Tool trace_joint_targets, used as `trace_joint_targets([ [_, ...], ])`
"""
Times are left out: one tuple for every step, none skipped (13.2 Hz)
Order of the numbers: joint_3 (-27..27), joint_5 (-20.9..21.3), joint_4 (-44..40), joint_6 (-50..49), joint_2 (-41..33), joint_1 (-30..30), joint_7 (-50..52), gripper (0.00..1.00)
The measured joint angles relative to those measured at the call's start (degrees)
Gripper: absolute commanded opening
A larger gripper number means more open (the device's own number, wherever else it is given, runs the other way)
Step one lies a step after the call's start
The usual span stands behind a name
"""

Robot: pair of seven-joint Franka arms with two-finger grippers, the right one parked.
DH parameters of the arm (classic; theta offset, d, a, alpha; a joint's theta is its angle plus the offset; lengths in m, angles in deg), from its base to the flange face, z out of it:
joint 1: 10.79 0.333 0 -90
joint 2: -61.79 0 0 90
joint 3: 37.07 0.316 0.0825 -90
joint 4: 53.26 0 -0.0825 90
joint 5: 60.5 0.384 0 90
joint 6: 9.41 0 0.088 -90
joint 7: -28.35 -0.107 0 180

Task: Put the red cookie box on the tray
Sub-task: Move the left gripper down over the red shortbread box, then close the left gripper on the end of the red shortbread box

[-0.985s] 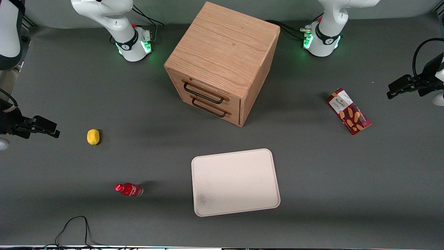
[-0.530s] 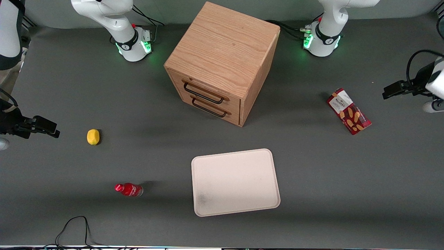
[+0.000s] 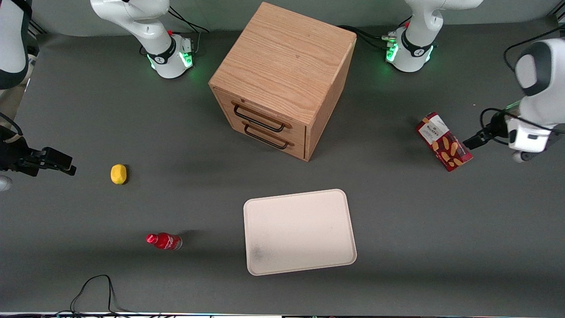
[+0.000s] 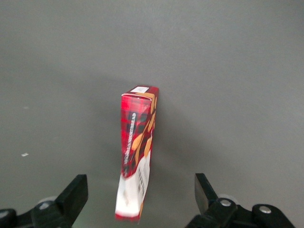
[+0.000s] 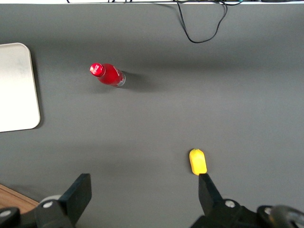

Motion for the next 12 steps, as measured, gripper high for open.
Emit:
trace_joint_targets([
  [0.0,0.0,4.8,7.0,0.1,0.1,0.5,1.00],
  [0.0,0.0,8.9,12.7,0.5,0.1,0.9,1.00],
  [0.0,0.0,11.9,16.7,1.2,0.1,1.4,1.00],
  [0.0,0.0,13.8,19.4,2.3,0.1,1.9,1.00],
  [0.0,0.0,14.9,21.3,3.4,0.1,2.2,1.00],
  [0.0,0.0,15.4,22.7,4.6,0.1,2.4,0.99],
  [0.0,0.0,15.6,23.5,5.8,0.1,2.5,0.92],
  [-0.1,0.0,15.6,24.2,6.8,0.1,2.6,0.68],
  [-0.1,0.0,15.6,24.8,7.6,0.1,2.7,0.29],
  [-0.1,0.0,15.6,25.1,8.2,0.1,2.7,0.00],
  [-0.2,0.0,15.6,25.2,8.5,0.0,2.7,0.00],
  [-0.2,0.0,15.6,25.2,8.6,0.0,2.7,0.00],
])
